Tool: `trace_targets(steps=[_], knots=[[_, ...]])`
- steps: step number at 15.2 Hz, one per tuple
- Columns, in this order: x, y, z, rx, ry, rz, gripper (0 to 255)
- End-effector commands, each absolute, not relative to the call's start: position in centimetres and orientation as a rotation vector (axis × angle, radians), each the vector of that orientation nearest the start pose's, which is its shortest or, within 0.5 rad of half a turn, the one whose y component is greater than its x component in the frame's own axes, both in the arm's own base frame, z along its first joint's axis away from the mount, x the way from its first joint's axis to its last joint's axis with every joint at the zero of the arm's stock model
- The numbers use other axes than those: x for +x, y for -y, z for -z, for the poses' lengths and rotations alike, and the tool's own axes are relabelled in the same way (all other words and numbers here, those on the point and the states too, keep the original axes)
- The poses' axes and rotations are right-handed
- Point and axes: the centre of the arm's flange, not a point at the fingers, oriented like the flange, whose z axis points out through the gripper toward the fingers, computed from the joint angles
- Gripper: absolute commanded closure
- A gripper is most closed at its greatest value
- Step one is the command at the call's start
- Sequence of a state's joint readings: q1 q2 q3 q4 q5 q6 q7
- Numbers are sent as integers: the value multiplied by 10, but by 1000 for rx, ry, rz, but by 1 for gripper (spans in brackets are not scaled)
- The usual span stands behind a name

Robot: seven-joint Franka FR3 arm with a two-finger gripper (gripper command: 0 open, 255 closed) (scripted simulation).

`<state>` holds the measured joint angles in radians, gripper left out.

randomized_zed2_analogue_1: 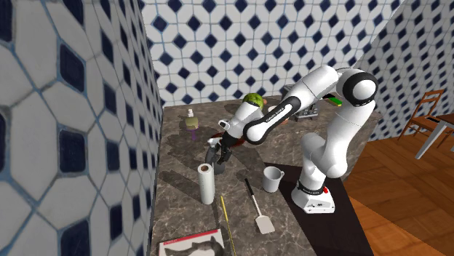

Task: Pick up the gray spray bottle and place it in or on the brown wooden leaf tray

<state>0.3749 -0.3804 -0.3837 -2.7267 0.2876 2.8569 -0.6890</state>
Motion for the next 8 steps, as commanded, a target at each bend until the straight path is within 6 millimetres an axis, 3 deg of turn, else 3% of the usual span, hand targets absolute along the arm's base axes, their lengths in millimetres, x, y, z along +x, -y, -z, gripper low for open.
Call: trace_targets(steps=[1, 7, 8], knots=[[422, 15, -378, -2863, 600, 795, 0], [422, 15, -378, -2863, 600, 795, 0], [422, 15, -378, -2863, 600, 795, 255]])
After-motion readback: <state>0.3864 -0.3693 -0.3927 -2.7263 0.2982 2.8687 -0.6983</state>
